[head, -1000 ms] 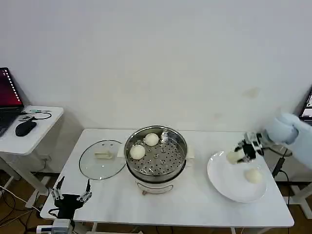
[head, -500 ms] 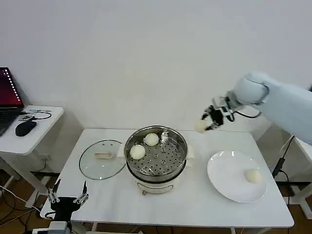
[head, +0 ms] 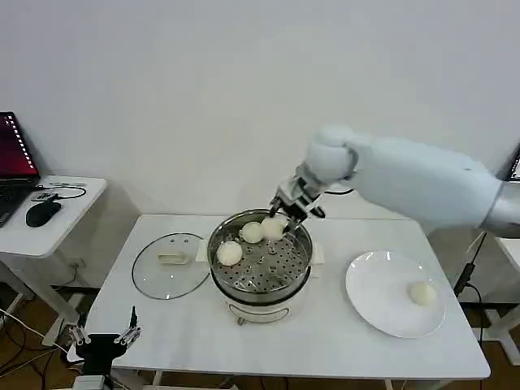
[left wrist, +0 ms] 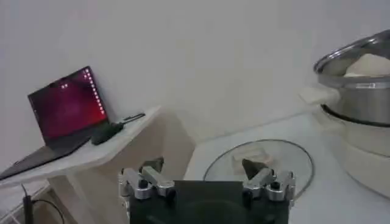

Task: Take steamed baozi put them in steamer then cover it.

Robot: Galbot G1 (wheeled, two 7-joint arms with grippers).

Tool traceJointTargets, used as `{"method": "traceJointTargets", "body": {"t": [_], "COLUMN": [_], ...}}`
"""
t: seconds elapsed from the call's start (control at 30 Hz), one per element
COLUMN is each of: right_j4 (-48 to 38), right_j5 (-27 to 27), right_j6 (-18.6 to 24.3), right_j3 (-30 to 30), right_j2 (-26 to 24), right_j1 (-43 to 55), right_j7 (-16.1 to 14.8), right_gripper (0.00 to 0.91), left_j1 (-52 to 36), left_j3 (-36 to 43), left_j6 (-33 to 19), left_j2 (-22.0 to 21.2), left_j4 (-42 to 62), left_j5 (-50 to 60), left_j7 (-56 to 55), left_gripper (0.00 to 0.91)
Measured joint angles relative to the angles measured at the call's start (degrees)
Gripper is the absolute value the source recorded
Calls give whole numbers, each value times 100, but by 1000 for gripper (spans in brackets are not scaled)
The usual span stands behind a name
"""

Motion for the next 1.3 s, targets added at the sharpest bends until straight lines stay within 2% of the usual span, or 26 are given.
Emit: {"method": "traceJointTargets", "body": {"t": [0.33,0.73,0.8,0.83,0.87,0.9,1.3], "right_j4": [26,-25,-57,-69,-81,-93,-137], "right_j5": [-469,-777,-812,-813,-814,-812,-678], "right_j6": [686,1151,1208,1227,1250,1274,1379], "right_j3": [-275,-450,-465,-479,-493,-507,-500], "right_j2": [300,446,463,468,471,475,380], "right_j1": [-271,-497,-511,-511,-511,-511,-329], "right_j7": [212,363,364,366,371,380,428], "right_gripper": [504,514,544,625,796,907,907], "left_j1": [56,68,56,55,54,54,2], "left_j3": [1,-27,-26,-23,-20,-19,44], "left_j6": [-24,-47,-47,-46,-43,-38,11], "left_j2": [-84,-81,-80,-78,-78,-76,-48], "left_j4": [-25,-31,-24,-23,-23,-23,-39], "left_j5": [23,35,35,33,32,32,43], "left_j7": [-13,-12,-12,-12,-12,-12,38], "left_gripper": [907,907,907,907,907,907,907]}}
